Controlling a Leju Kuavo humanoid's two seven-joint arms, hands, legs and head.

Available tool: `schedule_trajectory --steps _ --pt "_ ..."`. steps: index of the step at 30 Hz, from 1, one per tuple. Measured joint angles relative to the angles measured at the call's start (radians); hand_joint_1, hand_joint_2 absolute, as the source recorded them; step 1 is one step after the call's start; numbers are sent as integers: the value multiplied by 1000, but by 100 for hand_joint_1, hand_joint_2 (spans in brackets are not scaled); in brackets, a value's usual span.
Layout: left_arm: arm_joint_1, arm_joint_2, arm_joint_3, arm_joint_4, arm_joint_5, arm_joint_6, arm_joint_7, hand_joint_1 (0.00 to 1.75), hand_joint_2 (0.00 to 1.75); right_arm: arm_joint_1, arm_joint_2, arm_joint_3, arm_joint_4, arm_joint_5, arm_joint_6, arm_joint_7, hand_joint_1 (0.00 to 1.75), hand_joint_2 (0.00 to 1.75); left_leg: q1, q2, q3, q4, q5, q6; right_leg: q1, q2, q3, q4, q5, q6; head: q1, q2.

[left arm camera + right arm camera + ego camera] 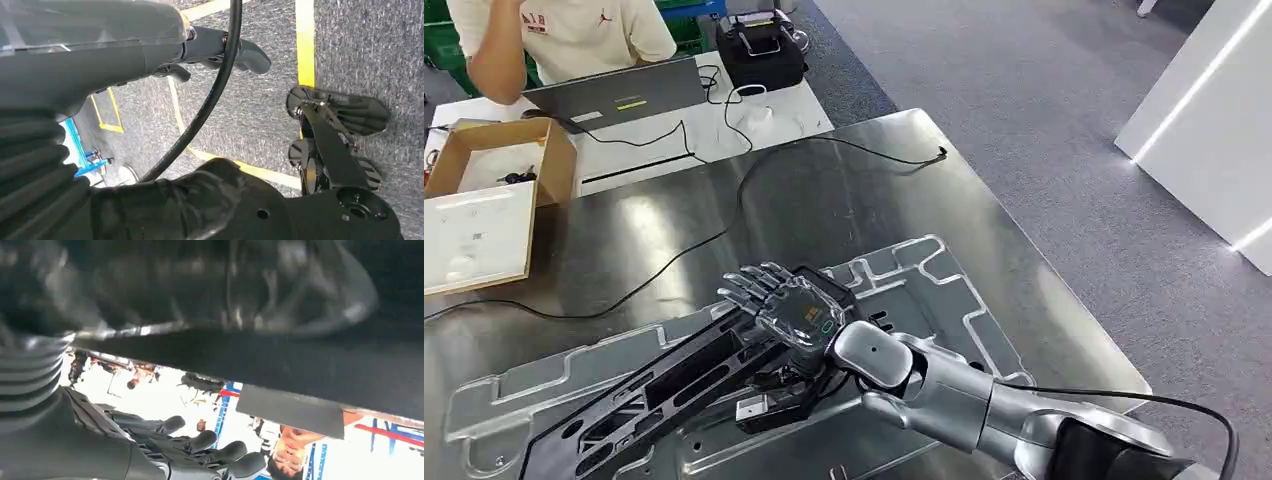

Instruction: Take the parts from the cabinet and place them on the table.

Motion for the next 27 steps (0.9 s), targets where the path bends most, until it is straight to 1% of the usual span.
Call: schedule_trajectory --steps 2,3,6,7,9,10,11,12,13,14,15,16,17,18,19,20,21,22,23,25,26,27 --pt "1 -1 3 -3 -1 0 0 0 0 1 0 -2 0 0 0 0 0 0 0 0 0 1 0 0 0 0 0 0 0 0 0 0" --pt "2 -1 5 -4 -2 0 1 0 0 2 0 -3 0 0 0 0 0 0 -4 0 0 4 -3 3 -3 0 1 -2 1 2 0 0" --pt "2 -1 13 -6 -10 0 2 0 0 5 0 -4 0 3 0 0 0 0 -5 0 -1 6 -4 6 -3 0 2 -2 0 3 0 0" --pt "3 -1 15 -6 -11 0 2 0 0 5 0 -4 0 3 0 0 0 0 -5 0 -1 7 -6 8 -4 0 2 -2 0 5 0 0" --pt "3 -1 19 -9 -13 0 2 0 0 5 0 -5 -1 3 0 2 0 0 -7 0 -1 9 -5 11 -5 0 4 -3 2 11 0 0" --pt "4 -1 21 -10 -14 0 2 0 0 5 0 -5 -3 3 0 2 0 0 -8 0 0 10 0 16 -7 0 6 -6 7 17 0 0" --pt "3 -1 21 -10 -14 0 2 0 0 4 0 -6 -3 3 -1 2 0 0 -4 1 3 -3 8 22 -3 1 9 -9 9 21 0 0" --pt "3 -5 22 -11 -14 0 2 0 0 5 0 -9 -6 3 -1 2 0 0 5 8 10 -17 18 27 -5 0 6 5 -10 24 0 0" --pt "3 -5 22 -12 -14 0 2 0 0 3 0 -11 -8 3 -2 2 0 0 5 7 10 -20 20 31 -4 -2 -11 44 -44 26 1 0" --pt "3 -5 22 -12 -14 0 2 0 0 3 0 -11 -8 3 -2 2 0 0 6 9 8 -19 21 32 -5 -2 -41 112 -84 29 0 0" --pt "3 -5 23 -12 -14 0 2 0 0 7 0 -11 -8 3 -1 2 0 0 5 10 7 -18 21 32 -8 -3 -75 193 -122 32 0 0" --pt "4 -5 23 -12 -14 0 3 0 0 11 0 -11 -8 3 -1 2 0 0 5 11 5 -16 21 32 -10 -3 -108 267 -150 35 0 0" --pt "4 -5 23 -12 -14 0 3 0 0 13 -1 -11 -8 3 -1 2 0 0 5 11 3 -13 21 32 -12 -3 -125 304 -153 38 0 0" --pt "4 -5 24 -12 -14 0 4 0 0 16 -1 -11 -8 3 -1 2 0 0 5 11 0 -9 20 31 -15 -4 -118 290 -127 39 1 0" --pt "4 -5 24 -12 -14 0 4 0 0 15 -1 -11 -8 3 -1 2 0 0 6 10 -1 -4 18 28 -19 -5 -83 224 -80 40 0 0" --pt "3 -7 24 -12 -14 1 5 0 0 15 -1 -12 -9 3 -1 2 0 0 6 9 -1 1 16 25 -22 -6 -36 134 -36 39 1 0" --pt "3 -8 24 -12 -14 1 5 0 0 14 -1 -13 -11 3 -1 2 0 0 6 9 -3 7 13 20 -24 -7 14 38 -6 37 1 0" --pt "3 -8 24 -12 -14 2 5 0 0 13 -1 -13 -12 3 -1 2 0 0 5 8 -8 9 12 15 -17 -7 28 16 -35 32 0 0" --pt "3 -8 24 -12 -15 2 5 0 0 15 -1 -13 -15 3 -2 2 0 0 3 7 -11 11 14 8 -11 -5 22 20 -15 25 0 0" --pt "3 -9 25 -12 -16 3 7 0 0 13 -2 -14 -17 3 -2 2 0 0 4 7 -14 10 21 -4 -8 -5 15 17 -16 16 0 0" --pt "3 -9 26 -13 -19 4 8 0 0 14 -2 -16 -19 4 -2 2 0 0 1 6 -16 9 24 -12 -10 -5 13 10 -11 8 1 0" --pt "3 -10 29 -13 -24 4 9 0 0 15 -2 -17 -24 7 -2 2 0 0 6 7 -21 19 8 -17 -20 -10 13 -1 -1 -4 0 0"
